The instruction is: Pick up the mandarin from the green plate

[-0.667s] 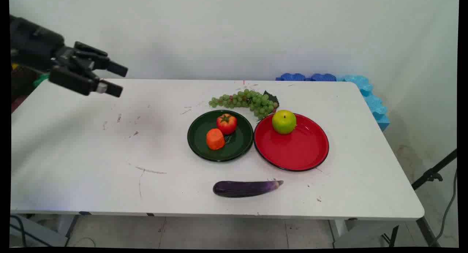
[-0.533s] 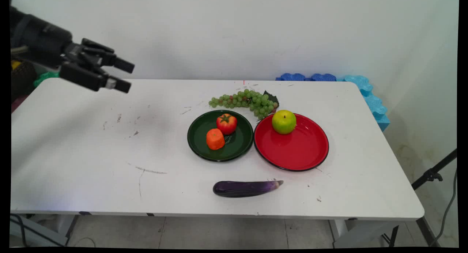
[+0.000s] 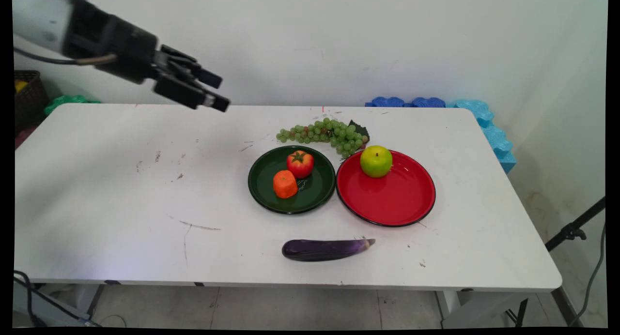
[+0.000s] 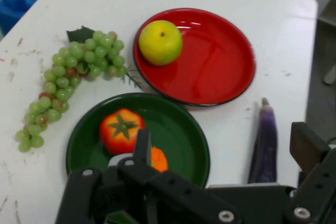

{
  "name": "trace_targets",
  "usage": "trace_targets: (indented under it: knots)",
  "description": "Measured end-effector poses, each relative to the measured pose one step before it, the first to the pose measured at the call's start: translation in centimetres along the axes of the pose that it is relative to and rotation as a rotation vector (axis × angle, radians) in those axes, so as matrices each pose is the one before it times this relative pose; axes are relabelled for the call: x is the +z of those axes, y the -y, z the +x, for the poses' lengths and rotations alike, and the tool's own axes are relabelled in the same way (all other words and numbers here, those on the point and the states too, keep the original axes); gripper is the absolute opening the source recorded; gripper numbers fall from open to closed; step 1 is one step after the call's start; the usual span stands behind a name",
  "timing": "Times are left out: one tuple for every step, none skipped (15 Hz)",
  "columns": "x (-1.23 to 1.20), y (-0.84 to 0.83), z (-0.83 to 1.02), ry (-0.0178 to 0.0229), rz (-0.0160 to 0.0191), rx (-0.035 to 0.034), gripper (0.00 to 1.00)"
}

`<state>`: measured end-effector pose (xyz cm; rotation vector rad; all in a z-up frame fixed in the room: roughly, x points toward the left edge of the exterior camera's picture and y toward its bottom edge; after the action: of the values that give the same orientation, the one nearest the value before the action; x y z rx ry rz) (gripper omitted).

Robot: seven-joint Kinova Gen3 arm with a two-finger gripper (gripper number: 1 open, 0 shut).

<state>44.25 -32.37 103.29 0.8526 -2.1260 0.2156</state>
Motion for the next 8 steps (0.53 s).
trace_targets:
  knots:
    - [1.286, 0.029, 0.459, 0.01641, 0.01610, -0.00898, 1.00]
    - [1.003, 0.010, 0.290, 0.01333, 0.01269, -0.00822, 1.00]
    - [1.029, -0.023, 0.219, 0.01550, 0.01227, -0.00774, 1.00]
    - [1.386, -0.064, 0.255, 0.02184, 0.01526, -0.00955, 1.00]
    - [0.963, -0.060, 0.111, 0.01638, 0.00878, -0.00526, 1.00]
    - [1.366, -0.129, 0.103, 0.02448, 0.01080, -0.00612, 1.00]
    - [1.422, -0.152, 0.092, 0.02529, 0.00879, -0.00592, 1.00]
    - [1.191, -0.141, 0.108, 0.02101, 0.00628, -0.00439, 1.00]
